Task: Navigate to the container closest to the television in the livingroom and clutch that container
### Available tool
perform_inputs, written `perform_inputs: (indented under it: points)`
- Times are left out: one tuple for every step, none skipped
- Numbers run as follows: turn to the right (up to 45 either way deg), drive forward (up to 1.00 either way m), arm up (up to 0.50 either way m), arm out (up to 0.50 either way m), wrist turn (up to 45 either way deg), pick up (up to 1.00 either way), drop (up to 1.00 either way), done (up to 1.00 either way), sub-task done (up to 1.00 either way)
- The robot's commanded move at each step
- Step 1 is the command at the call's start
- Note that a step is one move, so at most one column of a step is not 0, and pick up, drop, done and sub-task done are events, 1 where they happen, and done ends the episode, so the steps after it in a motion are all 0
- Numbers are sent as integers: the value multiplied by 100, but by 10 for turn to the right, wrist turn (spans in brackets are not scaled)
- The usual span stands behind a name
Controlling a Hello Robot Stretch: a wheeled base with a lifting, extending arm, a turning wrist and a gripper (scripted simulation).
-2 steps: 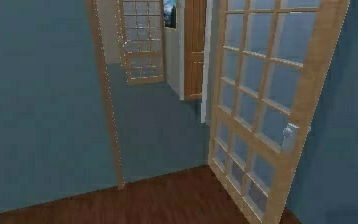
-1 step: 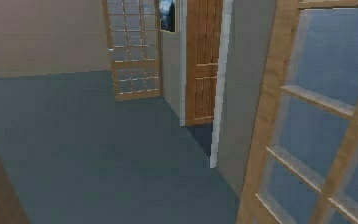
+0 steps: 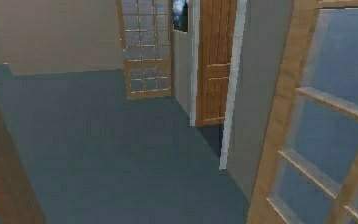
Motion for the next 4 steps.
perform_inputs:
  points:
    - [0,40,0,0,0,0,0,0,0]
    - [0,100,0,0,0,0,0,0,0]
    - [60,0,0,0,0,0,0,0,0]
    - [0,40,0,0,0,0,0,0,0]
